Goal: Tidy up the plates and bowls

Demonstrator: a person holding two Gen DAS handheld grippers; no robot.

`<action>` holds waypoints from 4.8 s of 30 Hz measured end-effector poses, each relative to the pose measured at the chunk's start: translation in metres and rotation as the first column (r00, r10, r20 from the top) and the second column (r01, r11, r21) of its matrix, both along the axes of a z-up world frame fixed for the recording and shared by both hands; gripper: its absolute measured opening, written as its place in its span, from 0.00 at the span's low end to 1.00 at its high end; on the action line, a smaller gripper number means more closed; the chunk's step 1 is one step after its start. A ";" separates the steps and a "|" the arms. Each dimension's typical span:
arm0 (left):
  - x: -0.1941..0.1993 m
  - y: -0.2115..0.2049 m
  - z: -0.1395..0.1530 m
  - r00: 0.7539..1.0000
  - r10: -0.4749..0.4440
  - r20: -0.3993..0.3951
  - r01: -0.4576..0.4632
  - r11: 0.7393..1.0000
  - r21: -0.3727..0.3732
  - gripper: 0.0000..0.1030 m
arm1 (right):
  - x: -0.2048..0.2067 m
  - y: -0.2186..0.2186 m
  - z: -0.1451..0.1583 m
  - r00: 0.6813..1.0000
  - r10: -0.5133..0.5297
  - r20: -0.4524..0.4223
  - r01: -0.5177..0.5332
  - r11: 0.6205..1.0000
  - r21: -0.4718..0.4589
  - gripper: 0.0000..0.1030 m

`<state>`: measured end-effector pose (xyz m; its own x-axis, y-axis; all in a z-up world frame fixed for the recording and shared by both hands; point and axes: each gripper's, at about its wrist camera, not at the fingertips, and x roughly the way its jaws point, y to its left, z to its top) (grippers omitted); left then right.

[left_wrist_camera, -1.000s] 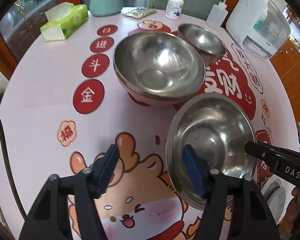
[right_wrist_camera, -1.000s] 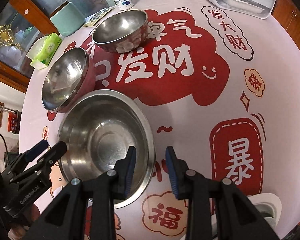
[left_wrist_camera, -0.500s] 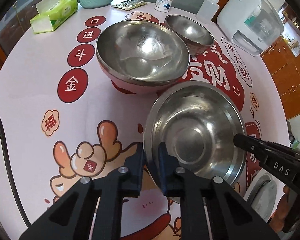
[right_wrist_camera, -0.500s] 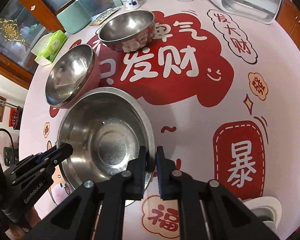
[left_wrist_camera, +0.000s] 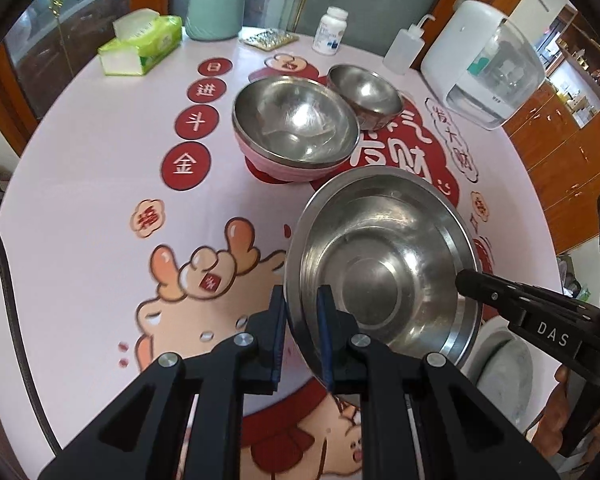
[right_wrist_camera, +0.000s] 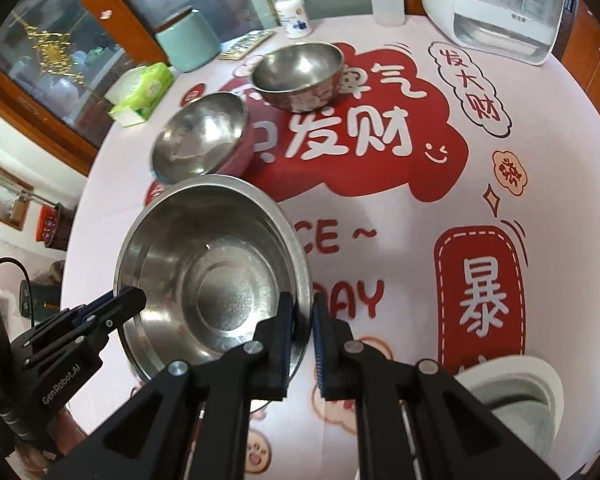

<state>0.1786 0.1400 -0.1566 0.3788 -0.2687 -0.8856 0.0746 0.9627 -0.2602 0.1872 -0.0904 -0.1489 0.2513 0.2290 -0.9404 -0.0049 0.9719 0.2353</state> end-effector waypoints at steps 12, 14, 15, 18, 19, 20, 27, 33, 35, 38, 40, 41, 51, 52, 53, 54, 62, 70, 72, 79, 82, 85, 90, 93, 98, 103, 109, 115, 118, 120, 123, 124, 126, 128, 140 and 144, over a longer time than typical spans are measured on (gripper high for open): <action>-0.086 0.011 0.015 1.000 0.005 0.000 -0.005 1.000 0.024 0.12 | -0.069 0.014 0.018 0.994 0.109 -0.004 -0.109 0.994 0.028 0.10; -0.100 0.011 0.009 1.000 -0.002 -0.016 0.003 0.999 0.038 0.12 | -0.081 0.015 0.009 0.992 0.125 -0.033 -0.124 0.992 0.029 0.10; -0.105 0.010 0.004 1.000 -0.004 -0.027 0.005 0.999 0.043 0.12 | -0.086 0.016 0.004 0.990 0.130 -0.048 -0.129 0.991 0.030 0.10; -0.122 0.010 -0.011 0.997 -0.001 -0.075 0.004 0.999 0.044 0.12 | -0.103 0.016 -0.012 0.984 0.143 -0.101 -0.140 0.989 0.040 0.10; -0.127 0.010 -0.018 0.995 0.002 -0.095 0.002 0.999 0.042 0.12 | -0.108 0.016 -0.016 0.983 0.146 -0.115 -0.142 0.989 0.042 0.10; -0.132 0.011 -0.022 0.994 0.005 -0.108 0.000 0.999 0.044 0.12 | -0.113 0.016 -0.021 0.980 0.150 -0.128 -0.146 0.988 0.043 0.10; -0.152 0.017 -0.041 0.989 0.032 -0.148 -0.024 0.998 0.061 0.12 | -0.136 0.026 -0.035 0.969 0.184 -0.164 -0.181 0.983 0.033 0.11; -0.147 0.017 -0.047 0.987 0.056 -0.150 -0.046 0.997 0.070 0.12 | -0.135 0.029 -0.035 0.972 0.185 -0.145 -0.183 0.983 0.023 0.11; -0.144 0.017 -0.048 0.987 0.058 -0.153 -0.047 0.996 0.074 0.12 | -0.134 0.030 -0.037 0.972 0.177 -0.152 -0.177 0.984 0.018 0.11; -0.141 0.015 -0.050 0.987 0.058 -0.152 -0.045 0.995 0.085 0.12 | -0.133 0.030 -0.041 0.972 0.173 -0.161 -0.173 0.985 0.014 0.12; -0.139 0.014 -0.051 0.986 0.056 -0.156 -0.043 0.995 0.085 0.12 | -0.134 0.030 -0.041 0.971 0.171 -0.169 -0.171 0.985 0.015 0.12; -0.139 0.015 -0.052 0.986 0.054 -0.159 -0.041 0.996 0.083 0.12 | -0.134 0.030 -0.041 0.971 0.169 -0.172 -0.169 0.986 0.016 0.12; -0.136 0.014 -0.050 0.987 0.045 -0.152 -0.032 0.996 0.088 0.16 | -0.134 0.031 -0.040 0.969 0.161 -0.189 -0.159 0.987 0.026 0.13; -0.136 0.013 -0.049 0.988 0.044 -0.149 -0.031 0.996 0.089 0.17 | -0.134 0.031 -0.039 0.969 0.159 -0.190 -0.156 0.987 0.029 0.13; -0.136 0.013 -0.048 0.985 0.043 -0.164 -0.030 0.996 0.083 0.17 | -0.134 0.030 -0.039 0.969 0.155 -0.191 -0.153 0.988 0.030 0.13; -0.136 0.013 -0.047 0.986 0.043 -0.163 -0.029 0.996 0.082 0.18 | -0.134 0.030 -0.038 0.970 0.153 -0.190 -0.150 0.988 0.030 0.13; -0.135 0.014 -0.036 0.990 0.038 -0.139 -0.026 0.996 0.086 0.23 | -0.131 0.023 -0.026 0.978 0.140 -0.156 -0.135 0.990 0.043 0.16; -0.133 0.011 -0.024 0.993 0.039 -0.116 -0.029 0.995 0.091 0.28 | -0.130 0.019 -0.018 0.981 0.138 -0.134 -0.132 0.990 0.051 0.16; -0.132 0.011 -0.019 0.994 0.041 -0.106 -0.030 0.995 0.097 0.30 | -0.129 0.017 -0.015 0.982 0.139 -0.128 -0.133 0.990 0.052 0.16; -0.126 0.017 -0.002 0.996 0.045 -0.070 -0.037 0.993 0.115 0.32 | -0.120 0.013 -0.005 0.985 0.136 -0.107 -0.131 0.990 0.055 0.16; -0.119 0.020 0.008 0.998 0.047 -0.049 -0.040 0.992 0.123 0.32 | -0.114 0.010 0.001 0.987 0.132 -0.093 -0.127 0.990 0.058 0.16; -0.111 0.020 0.016 0.999 0.043 -0.029 -0.039 0.991 0.127 0.32 | -0.106 0.008 0.007 0.989 0.123 -0.077 -0.119 0.991 0.059 0.16; -0.098 0.017 0.031 1.000 0.021 0.008 -0.022 0.991 0.129 0.33 | -0.092 0.006 0.019 0.992 0.116 -0.054 -0.112 0.992 0.064 0.16; -0.088 0.014 0.039 0.999 0.000 0.032 -0.005 0.989 0.147 0.40 | -0.080 0.006 0.031 0.993 0.116 -0.027 -0.115 0.992 0.055 0.16; -0.064 0.016 0.063 0.995 -0.025 0.097 0.006 0.981 0.196 0.57 | -0.051 0.005 0.060 0.992 0.121 0.046 -0.122 0.992 0.027 0.16; -0.035 0.020 0.090 0.986 -0.045 0.161 0.009 0.976 0.219 0.67 | -0.020 0.003 0.092 0.986 0.118 0.121 -0.121 0.993 0.012 0.16; 0.011 0.027 0.118 0.977 -0.054 0.206 0.009 0.977 0.214 0.72 | 0.028 0.002 0.117 0.980 0.122 0.159 -0.130 0.991 0.039 0.16; 0.071 0.034 0.120 0.982 -0.019 0.186 -0.013 0.986 0.167 0.76 | 0.081 0.010 0.117 0.980 0.128 0.151 -0.134 0.990 0.032 0.27; 0.101 0.037 0.106 0.989 0.003 0.145 -0.021 0.993 0.118 0.76 | 0.108 0.017 0.103 0.980 0.142 0.136 -0.144 0.990 0.004 0.29; 0.124 0.037 0.090 0.994 0.017 0.108 -0.028 0.994 0.101 0.76 | 0.124 0.022 0.089 0.981 0.153 0.119 -0.152 0.988 -0.019 0.29; 0.146 0.032 0.065 0.996 0.032 0.079 -0.042 0.991 0.127 0.76 | 0.147 0.027 0.062 0.986 0.149 0.076 -0.149 0.989 -0.006 0.29; 0.154 0.029 0.054 0.997 0.038 0.063 -0.046 0.989 0.142 0.76 | 0.153 0.028 0.053 0.988 0.142 0.058 -0.142 0.990 0.008 0.29; 0.163 0.024 0.034 0.999 0.035 0.033 -0.039 0.988 0.146 0.76 | 0.165 0.031 0.031 0.991 0.130 0.016 -0.130 0.991 0.032 0.29; 0.173 0.020 0.011 0.999 0.036 -0.005 -0.035 0.988 0.152 0.76 | 0.172 0.036 0.013 0.992 0.121 -0.021 -0.120 0.992 0.038 0.29; 0.198 0.026 -0.059 0.988 0.077 -0.133 -0.064 0.993 0.097 0.73 | 0.191 0.046 -0.050 0.985 0.103 -0.140 -0.095 0.994 0.062 0.29; 0.202 0.029 -0.067 0.985 0.064 -0.162 -0.052 0.996 0.074 0.57 | 0.192 0.046 -0.053 0.983 0.109 -0.148 -0.101 0.993 0.059 0.29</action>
